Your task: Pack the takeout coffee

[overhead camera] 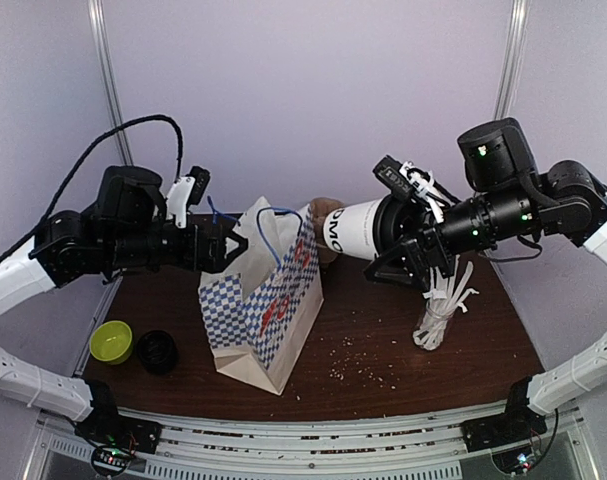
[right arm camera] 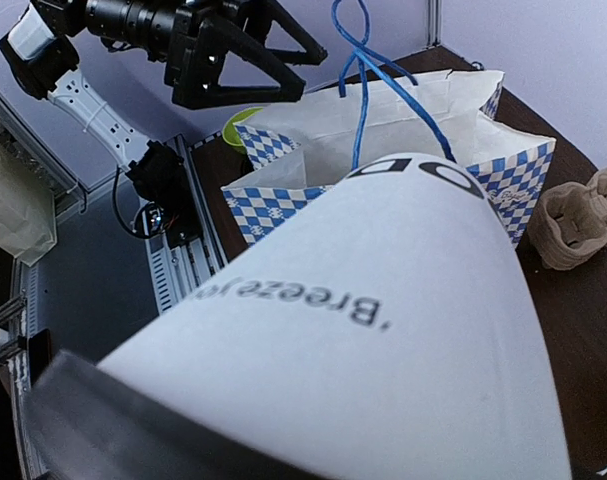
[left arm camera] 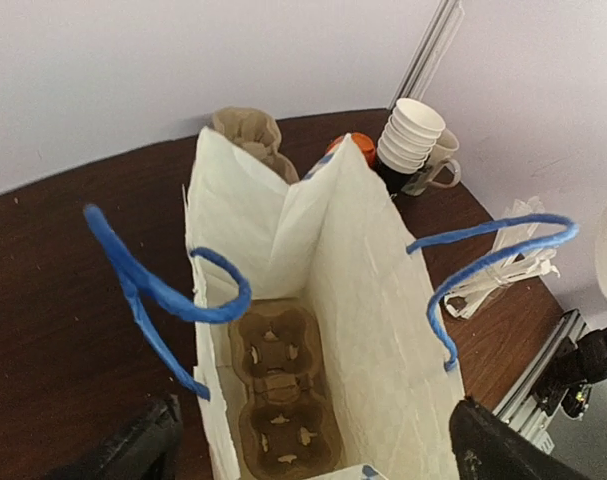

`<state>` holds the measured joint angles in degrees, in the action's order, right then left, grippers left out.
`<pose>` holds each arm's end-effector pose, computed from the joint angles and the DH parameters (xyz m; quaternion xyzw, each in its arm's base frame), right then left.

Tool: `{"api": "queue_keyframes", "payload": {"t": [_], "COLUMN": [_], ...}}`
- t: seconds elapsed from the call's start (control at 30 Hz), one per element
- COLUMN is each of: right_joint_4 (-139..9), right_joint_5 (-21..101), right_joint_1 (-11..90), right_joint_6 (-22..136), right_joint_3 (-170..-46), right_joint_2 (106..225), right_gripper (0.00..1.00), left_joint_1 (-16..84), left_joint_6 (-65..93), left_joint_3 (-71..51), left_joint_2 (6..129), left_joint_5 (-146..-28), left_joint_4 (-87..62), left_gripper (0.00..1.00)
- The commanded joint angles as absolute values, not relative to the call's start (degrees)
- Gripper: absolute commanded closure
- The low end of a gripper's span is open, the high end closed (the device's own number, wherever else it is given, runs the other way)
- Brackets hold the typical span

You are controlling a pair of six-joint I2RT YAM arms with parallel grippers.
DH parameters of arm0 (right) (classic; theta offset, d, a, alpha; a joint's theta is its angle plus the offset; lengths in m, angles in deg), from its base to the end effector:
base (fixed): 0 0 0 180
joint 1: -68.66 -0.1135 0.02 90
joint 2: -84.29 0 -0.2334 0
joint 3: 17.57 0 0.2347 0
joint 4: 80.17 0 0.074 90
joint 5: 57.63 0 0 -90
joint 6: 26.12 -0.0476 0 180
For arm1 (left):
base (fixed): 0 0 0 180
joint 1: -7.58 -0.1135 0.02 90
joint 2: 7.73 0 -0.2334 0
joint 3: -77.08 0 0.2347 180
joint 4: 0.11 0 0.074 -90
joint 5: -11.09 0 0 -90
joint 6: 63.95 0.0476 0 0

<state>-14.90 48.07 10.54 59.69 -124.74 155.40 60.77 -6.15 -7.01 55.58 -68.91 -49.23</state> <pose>0.1152 0.2095 0.4140 -0.4490 0.7302 0.3601 0.3680 0.1510 -0.1880 0.3479 0.1119 0.8492 -0.2912 0.4260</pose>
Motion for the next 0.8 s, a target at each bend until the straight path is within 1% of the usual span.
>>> {"api": "queue_keyframes", "payload": {"t": [0.0,0.1,0.2,0.27,0.33,0.43,0.53,0.67,0.77], "right_joint_4": [-14.1,-12.9,-12.1,-12.6,-13.0,-13.6,-13.6,-13.6,-14.0], "right_joint_5": [54.6,57.3,60.6,62.0,64.1,66.2,66.9,66.9,66.6], "right_joint_1": [10.7,10.7,10.6,10.6,10.6,10.4,10.1,9.2,8.5], "right_joint_6": [61.3,62.5,63.1,62.9,62.6,61.8,61.6,61.7,61.9], "right_joint_3": [-125.1,-126.4,-127.7,-128.5,-129.3,-129.9,-130.2,-130.2,-130.6], "right_joint_2": [153.5,154.1,155.0,155.3,155.5,155.8,156.2,157.1,157.9], "right_gripper": [0.07,0.08,0.08,0.08,0.08,0.08,0.08,0.07,0.07], "left_joint_1": [60.5,60.4,60.4,60.4,60.4,60.5,61.1,63.2,66.6], "left_joint_6": [1.7,11.0,20.6,25.9,29.9,35.3,38.6,42.9,46.7], "left_joint_3": [-12.7,-12.6,-11.0,-12.1,-14.3,-19.3,-21.6,-25.0,-27.5], "left_joint_2": [50.6,46.8,44.4,45.6,49.1,54.7,58.4,62.7,66.4], "left_joint_5": [-67.8,-73.1,-85.5,-95.4,-100.3,-104.8,-107.8,-108.6,-106.4], "left_joint_4": [-46.9,-40.4,-33.2,-32.3,-34.3,-40.5,-41.8,-44.1,-46.7], "left_gripper": [0.01,0.02,0.02,0.02,0.02,0.02,0.02,0.02,0.02]}}
